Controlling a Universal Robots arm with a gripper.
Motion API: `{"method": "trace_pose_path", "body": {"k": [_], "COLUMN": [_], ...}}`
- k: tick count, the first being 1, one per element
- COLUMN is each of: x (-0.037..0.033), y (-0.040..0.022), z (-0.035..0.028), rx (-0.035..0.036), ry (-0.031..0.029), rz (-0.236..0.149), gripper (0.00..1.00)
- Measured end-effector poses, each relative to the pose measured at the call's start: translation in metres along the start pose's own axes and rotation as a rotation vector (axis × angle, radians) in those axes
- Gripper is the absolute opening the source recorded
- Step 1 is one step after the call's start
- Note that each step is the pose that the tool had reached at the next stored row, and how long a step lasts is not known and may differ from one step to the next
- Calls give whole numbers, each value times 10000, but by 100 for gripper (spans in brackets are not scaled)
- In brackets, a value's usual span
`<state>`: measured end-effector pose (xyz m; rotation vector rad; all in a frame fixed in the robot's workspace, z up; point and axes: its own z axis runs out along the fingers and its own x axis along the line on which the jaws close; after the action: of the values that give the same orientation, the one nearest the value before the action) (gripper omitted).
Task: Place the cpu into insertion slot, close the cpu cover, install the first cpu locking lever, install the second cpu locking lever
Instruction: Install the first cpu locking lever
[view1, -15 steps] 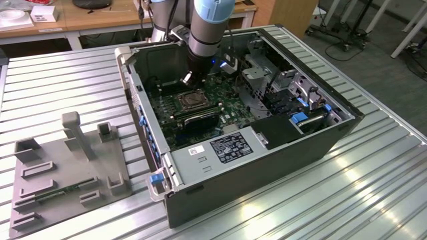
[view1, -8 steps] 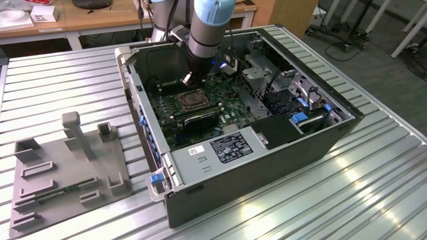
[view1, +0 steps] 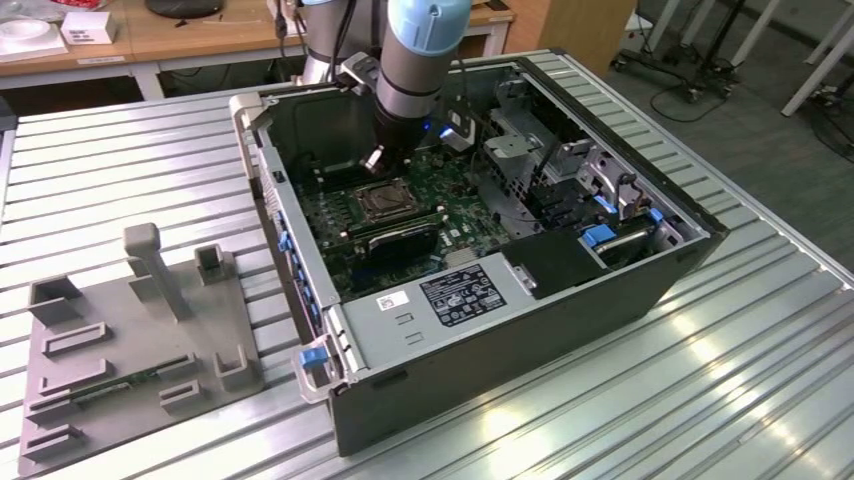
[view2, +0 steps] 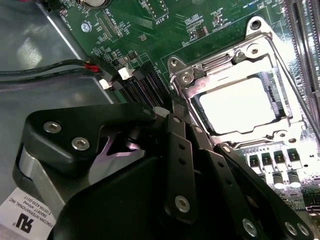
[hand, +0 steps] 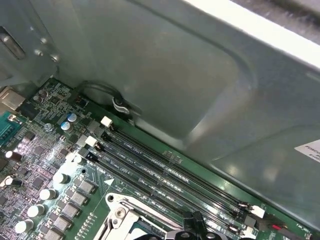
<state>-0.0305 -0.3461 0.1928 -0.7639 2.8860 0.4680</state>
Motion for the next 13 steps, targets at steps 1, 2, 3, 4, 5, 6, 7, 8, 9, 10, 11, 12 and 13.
{"method": "trace_pose_path", "body": {"k": [1, 2, 3, 4, 5, 6, 7, 8, 9, 10, 11, 12, 13], "x": [0, 1, 1, 2, 4, 5, 7, 10, 12, 13, 15, 18, 19], "y": [0, -1, -1, -1, -1, -1, -1, -1, 0, 0, 1, 1, 1], "z": [0, 1, 2, 3, 5, 7, 9, 10, 13, 16, 18, 19, 20], "rx": [-1, -5, -10, -14, -17, -20, -26, -40, -61, -84, -105, -125, -141], "ry": [-2, -5, -10, -14, -19, -21, -27, -40, -59, -82, -100, -118, -133], "rz": [0, -1, 0, 0, 0, -2, -1, -2, -4, -5, -6, -7, -8], "gripper": [11, 11, 11, 11, 11, 11, 11, 11, 11, 11, 11, 11, 11]}}
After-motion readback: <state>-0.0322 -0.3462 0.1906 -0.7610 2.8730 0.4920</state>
